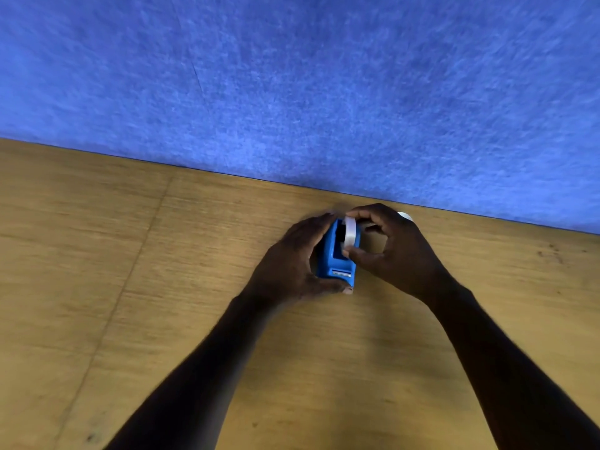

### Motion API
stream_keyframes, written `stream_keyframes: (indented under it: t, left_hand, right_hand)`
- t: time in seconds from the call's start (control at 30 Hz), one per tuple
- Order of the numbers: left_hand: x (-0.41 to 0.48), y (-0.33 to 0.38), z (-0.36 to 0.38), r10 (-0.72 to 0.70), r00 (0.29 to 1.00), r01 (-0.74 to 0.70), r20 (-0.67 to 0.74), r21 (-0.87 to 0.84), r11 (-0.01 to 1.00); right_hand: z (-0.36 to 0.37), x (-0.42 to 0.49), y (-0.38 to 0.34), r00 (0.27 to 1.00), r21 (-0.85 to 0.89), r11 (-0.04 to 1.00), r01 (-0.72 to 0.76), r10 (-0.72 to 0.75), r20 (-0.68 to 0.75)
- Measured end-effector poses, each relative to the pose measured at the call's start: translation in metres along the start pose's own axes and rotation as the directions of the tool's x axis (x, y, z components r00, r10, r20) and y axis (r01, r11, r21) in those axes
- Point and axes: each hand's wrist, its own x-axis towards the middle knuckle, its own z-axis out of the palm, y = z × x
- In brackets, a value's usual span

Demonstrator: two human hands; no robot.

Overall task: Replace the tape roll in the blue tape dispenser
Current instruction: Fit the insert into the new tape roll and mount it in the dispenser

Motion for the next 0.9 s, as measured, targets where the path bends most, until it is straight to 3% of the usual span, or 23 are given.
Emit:
stream_keyframes:
  t: [0.57, 0.7, 0.9]
  left_hand:
    - [0.0, -0.005, 0.003, 0.017, 1.0, -0.017, -0.024, -0.021, 1.0]
    - [0.0, -0.001, 0.0, 0.002, 0.999, -0.005, -0.039, -0.093, 0.996]
    - [0.003, -0.004, -0.003, 0.004, 0.98, -0.07, -0.197, -0.328, 0.942]
  right_hand:
    - [0.002, 0.001, 0.002, 1.0, -0.087, 0.996, 0.022, -0.021, 0.017]
    - [0.003, -0.004, 0.002, 1.0, -0.058, 0.998, 0.025, -0.026, -0.006]
    - [0.004, -0.008, -0.002, 0.978, -0.213, 0.965, 0.153, -0.18, -0.11]
